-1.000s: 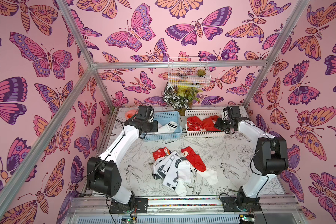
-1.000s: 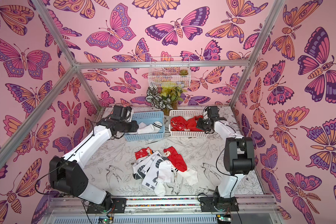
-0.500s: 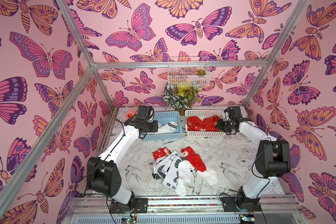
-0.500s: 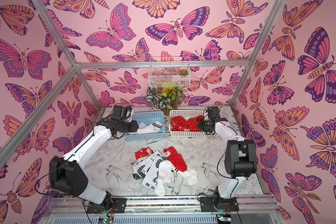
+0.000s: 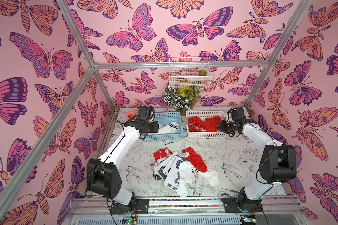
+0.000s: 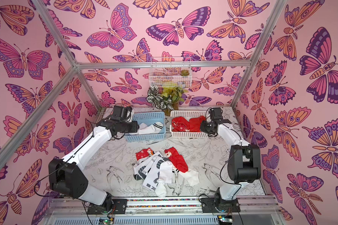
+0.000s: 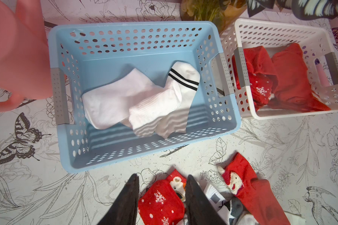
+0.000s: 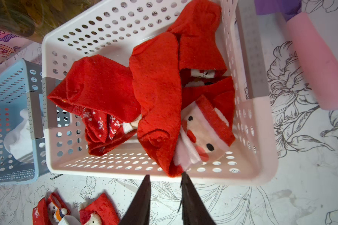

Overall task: Sort the socks into the basket by color
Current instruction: Place the sock in the bin, then pick up the sock at the center of the board.

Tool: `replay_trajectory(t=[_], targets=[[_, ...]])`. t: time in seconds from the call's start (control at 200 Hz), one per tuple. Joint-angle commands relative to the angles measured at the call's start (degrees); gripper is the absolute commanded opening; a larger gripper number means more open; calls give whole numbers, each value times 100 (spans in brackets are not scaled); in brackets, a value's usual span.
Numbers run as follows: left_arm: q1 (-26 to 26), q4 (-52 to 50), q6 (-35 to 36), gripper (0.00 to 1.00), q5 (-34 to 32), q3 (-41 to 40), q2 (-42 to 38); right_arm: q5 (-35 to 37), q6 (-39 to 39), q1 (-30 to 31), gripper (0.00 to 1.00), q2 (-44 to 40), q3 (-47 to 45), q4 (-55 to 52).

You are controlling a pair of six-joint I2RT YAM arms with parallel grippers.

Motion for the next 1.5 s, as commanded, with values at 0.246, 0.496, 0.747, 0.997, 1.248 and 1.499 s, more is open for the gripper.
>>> replay_trajectory(t=[0.246, 0.496, 0.747, 0.997, 1.248, 1.499], targets=[[1, -11, -24, 42, 135, -103, -143, -169, 59, -4, 30, -290, -97, -131], [0, 2, -91, 42, 231, -98, -146, -232, 54, 229, 30, -561, -204, -310], [-170, 23, -186, 42, 128, -95, -178, -147, -46, 583, 31, -1226, -505, -669], [-410, -195, -626, 42, -5, -462, -646, -76, -127, 847, 32, -1827, -732, -905], [-1108, -837, -936, 44, -583, -1047, -1457, -182, -193, 1079, 32, -1836, -739, -928], [-2189, -1133, -1507, 48, -928, -1580, -1991, -238, -220, 1126, 32, -1833, -787, -886]])
